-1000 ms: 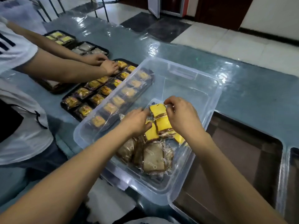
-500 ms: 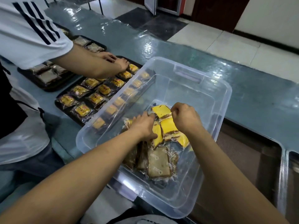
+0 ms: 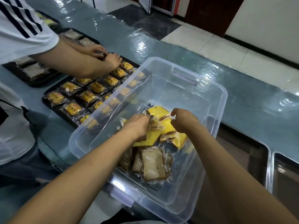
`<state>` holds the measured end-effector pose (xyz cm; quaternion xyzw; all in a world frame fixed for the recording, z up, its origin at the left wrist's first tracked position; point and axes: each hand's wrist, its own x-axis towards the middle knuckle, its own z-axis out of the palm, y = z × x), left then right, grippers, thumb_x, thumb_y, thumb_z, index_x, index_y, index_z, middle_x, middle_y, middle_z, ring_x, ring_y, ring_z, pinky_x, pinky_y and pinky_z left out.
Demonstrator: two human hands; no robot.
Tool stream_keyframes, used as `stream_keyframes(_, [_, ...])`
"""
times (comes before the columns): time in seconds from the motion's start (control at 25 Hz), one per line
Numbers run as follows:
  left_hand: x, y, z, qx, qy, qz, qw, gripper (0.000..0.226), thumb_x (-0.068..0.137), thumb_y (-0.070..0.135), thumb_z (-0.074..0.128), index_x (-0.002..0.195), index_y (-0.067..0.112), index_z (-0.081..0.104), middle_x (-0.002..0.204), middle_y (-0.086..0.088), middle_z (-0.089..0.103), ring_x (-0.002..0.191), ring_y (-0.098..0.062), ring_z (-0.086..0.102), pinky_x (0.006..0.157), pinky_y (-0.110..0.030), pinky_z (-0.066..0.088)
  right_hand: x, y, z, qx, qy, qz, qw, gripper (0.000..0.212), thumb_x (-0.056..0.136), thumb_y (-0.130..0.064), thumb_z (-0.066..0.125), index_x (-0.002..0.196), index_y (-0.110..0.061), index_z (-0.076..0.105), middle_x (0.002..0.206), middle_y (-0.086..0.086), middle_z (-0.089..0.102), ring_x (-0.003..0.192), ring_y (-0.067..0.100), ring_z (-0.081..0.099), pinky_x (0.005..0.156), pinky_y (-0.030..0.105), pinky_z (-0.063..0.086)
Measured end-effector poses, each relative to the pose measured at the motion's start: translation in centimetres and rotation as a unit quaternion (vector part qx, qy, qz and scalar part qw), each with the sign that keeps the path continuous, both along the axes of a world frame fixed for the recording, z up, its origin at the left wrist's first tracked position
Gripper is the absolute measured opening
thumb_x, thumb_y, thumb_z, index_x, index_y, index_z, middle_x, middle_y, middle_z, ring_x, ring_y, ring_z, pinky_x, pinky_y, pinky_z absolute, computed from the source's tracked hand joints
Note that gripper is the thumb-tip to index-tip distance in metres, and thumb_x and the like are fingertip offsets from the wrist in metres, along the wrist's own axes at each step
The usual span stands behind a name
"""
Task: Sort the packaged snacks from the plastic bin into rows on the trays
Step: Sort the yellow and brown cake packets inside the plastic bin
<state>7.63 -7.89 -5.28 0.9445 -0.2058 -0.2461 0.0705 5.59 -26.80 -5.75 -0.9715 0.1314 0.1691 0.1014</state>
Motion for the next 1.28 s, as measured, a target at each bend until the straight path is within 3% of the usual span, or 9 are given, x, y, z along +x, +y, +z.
stream_keyframes(0.08, [-0.5,0.4,0.3,0.019,-0.023,-0.040,0.999,0.059,0.081,0.003,0.070,0.132,0.021,0.048,0.132,-0.006,0.055,0.122,-0.029,0.052,0.090,-0.039,0.049,1.0,-0.3,-0.2,-0.033,0.025,0.033,0.999,0.041,0.093,-0.014,0.056,0.133,-0.019,0.052,0.130,0.010,0.060,0.113,0.033,0.058,0.096,0.045,0.050])
stream_keyframes(0.24, [-1.3,0.5,0.7,0.050,0.010,-0.093,0.994,0.069,0.086,0.000,0.063,0.146,0.023,0.035,0.141,-0.012,0.048,0.131,-0.033,0.045,0.105,-0.045,0.043,2.9,-0.4,-1.5,-0.096,0.064,0.134,0.984,0.079,0.085,-0.024,0.072,0.153,-0.025,0.031,0.144,0.012,0.047,0.127,0.035,0.050,0.103,0.048,0.042])
stream_keyframes(0.36, [-1.6,0.3,1.1,0.055,0.049,-0.109,0.991,0.071,0.083,0.008,0.074,0.141,0.022,0.036,0.134,-0.011,0.056,0.124,-0.033,0.051,0.098,-0.043,0.044,3.3,-0.2,-3.9,-0.145,0.115,0.217,0.958,0.121,0.068,-0.043,0.089,0.159,-0.032,0.009,0.161,0.010,0.028,0.144,0.037,0.032,0.112,0.056,0.030])
stream_keyframes(0.52, [-1.6,0.3,1.2,0.039,0.066,-0.105,0.991,0.064,0.085,0.012,0.074,0.138,0.021,0.040,0.132,-0.010,0.057,0.120,-0.031,0.054,0.097,-0.043,0.045,3.0,-0.2,-6.7,-0.162,0.158,0.260,0.939,0.141,0.062,-0.047,0.091,0.159,-0.029,-0.010,0.168,0.010,0.005,0.154,0.035,0.007,0.118,0.067,0.010])
stream_keyframes(0.68, [-1.7,0.5,1.0,0.045,0.050,-0.109,0.992,0.051,0.090,0.005,0.062,0.135,0.018,0.043,0.132,-0.011,0.057,0.117,-0.033,0.056,0.090,-0.040,0.045,3.1,0.1,-7.5,-0.201,0.097,0.275,0.935,0.134,0.062,-0.053,0.090,0.159,-0.025,0.000,0.160,0.011,0.024,0.149,0.036,0.022,0.117,0.066,0.016])
stream_keyframes(0.84, [-1.7,0.8,0.9,0.063,0.052,-0.113,0.990,0.050,0.091,0.003,0.058,0.138,0.014,0.046,0.136,-0.011,0.055,0.121,-0.033,0.053,0.098,-0.042,0.046,4.3,-0.5,-6.7,-0.099,0.117,0.237,0.959,0.114,0.064,-0.046,0.091,0.154,-0.030,0.023,0.147,0.006,0.039,0.130,0.033,0.047,0.101,0.050,0.045])
stream_keyframes(1.04, [-1.7,0.6,0.4,0.073,0.053,-0.127,0.988,0.053,0.090,0.005,0.060,0.140,0.018,0.045,0.140,-0.009,0.052,0.126,-0.032,0.048,0.104,-0.044,0.042,5.7,-1.8,-5.4,-0.008,0.139,0.196,0.971,0.084,0.078,-0.035,0.084,0.148,-0.031,0.039,0.137,0.005,0.048,0.116,0.028,0.055,0.091,0.036,0.049])
stream_keyframes(1.16, [-1.7,0.5,0.5,0.079,0.053,-0.131,0.987,0.055,0.090,0.004,0.060,0.141,0.017,0.044,0.142,-0.010,0.050,0.129,-0.032,0.046,0.104,-0.043,0.039,5.8,-1.9,-5.5,-0.002,0.119,0.198,0.973,0.069,0.090,-0.034,0.072,0.149,-0.030,0.038,0.137,0.008,0.051,0.114,0.029,0.057,0.091,0.037,0.049])
stream_keyframes(1.28, [-1.7,0.4,0.7,0.084,0.054,-0.133,0.986,0.060,0.090,0.004,0.061,0.145,0.017,0.040,0.145,-0.009,0.047,0.132,-0.032,0.043,0.106,-0.043,0.036,5.8,-1.8,-5.4,0.029,0.055,0.188,0.980,0.070,0.098,-0.031,0.060,0.155,-0.039,0.020,0.129,0.013,0.051,0.106,0.033,0.058,0.088,0.043,0.049])
